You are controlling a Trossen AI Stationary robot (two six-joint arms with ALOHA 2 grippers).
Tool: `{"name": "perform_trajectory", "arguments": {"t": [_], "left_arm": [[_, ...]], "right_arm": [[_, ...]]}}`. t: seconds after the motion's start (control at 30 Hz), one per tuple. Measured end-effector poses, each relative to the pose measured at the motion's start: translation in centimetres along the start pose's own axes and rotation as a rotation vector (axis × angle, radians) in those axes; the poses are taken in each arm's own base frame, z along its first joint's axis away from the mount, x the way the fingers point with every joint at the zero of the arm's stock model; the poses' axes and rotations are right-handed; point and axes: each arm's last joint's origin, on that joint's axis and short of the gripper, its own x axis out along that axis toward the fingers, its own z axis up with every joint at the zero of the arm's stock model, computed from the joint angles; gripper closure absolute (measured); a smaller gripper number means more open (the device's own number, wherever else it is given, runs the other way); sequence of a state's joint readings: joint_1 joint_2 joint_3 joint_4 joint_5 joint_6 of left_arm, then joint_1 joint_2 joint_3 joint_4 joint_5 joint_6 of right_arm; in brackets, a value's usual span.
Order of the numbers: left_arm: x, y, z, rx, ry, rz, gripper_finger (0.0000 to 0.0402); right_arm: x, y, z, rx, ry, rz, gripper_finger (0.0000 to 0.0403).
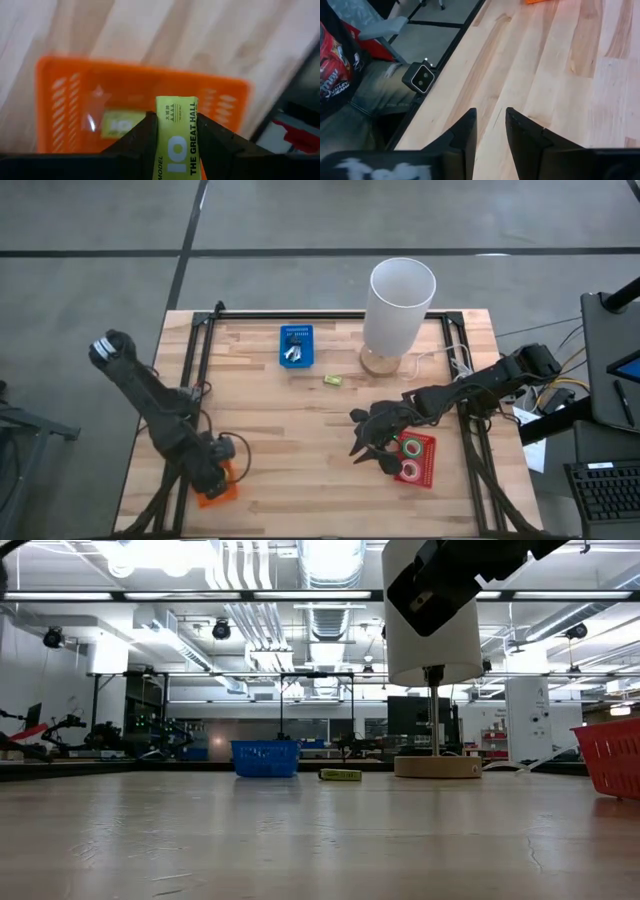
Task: Pick and place Stapler, Stapler remover, tape
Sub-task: Put the bottom green staple box into the orange bin, then put the green staple box into the orange bin
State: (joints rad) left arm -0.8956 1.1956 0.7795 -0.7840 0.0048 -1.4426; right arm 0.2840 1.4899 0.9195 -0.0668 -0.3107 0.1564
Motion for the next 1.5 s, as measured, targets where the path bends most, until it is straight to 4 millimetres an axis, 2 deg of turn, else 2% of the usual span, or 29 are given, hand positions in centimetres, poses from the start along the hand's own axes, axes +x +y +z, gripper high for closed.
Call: {"name": "perform_trajectory", "arguments": {"t": [0.13,0.33,0.47,0.73,0.87,1.07,1.2,1.33,1.5], "left_arm": [[1.1,1.1,-0.9,-0.073,0.018,0.052,0.0276],[2.4,2.9,-1.0,-0.158,0.015,0.126,0.0273],[2.9,3.9,-1.1,-0.197,0.012,0.191,0.0257],[2.1,3.4,-1.0,-0.160,0.000,0.159,0.0204],[1.0,2.7,-0.9,-0.138,-0.022,0.104,0.0191],[-1.6,1.2,-0.2,-0.080,-0.185,-0.017,0.0191],[-4.3,-0.3,0.6,0.072,-0.436,-0.089,0.0191],[-6.4,-1.4,1.7,0.225,-0.738,-0.029,0.0191],[-6.8,-2.0,4.8,0.353,-0.871,0.063,0.0191]], "right_arm": [[0.0,0.0,0.1,-0.004,-0.012,0.002,0.0312],[0.0,0.1,0.3,-0.010,-0.032,0.005,0.0321],[0.0,0.1,0.3,-0.011,-0.032,0.005,0.0327],[0.0,0.1,0.3,-0.011,-0.034,0.005,0.0331],[0.0,0.1,0.4,-0.014,-0.041,0.006,0.0325],[0.0,0.1,0.4,-0.014,-0.045,0.007,0.0319],[0.0,0.1,0.5,-0.015,-0.045,0.007,0.0320],[0.0,0.1,0.5,-0.019,-0.046,0.007,0.0328],[0.0,0.1,0.5,-0.023,-0.052,0.008,0.0335]]}}
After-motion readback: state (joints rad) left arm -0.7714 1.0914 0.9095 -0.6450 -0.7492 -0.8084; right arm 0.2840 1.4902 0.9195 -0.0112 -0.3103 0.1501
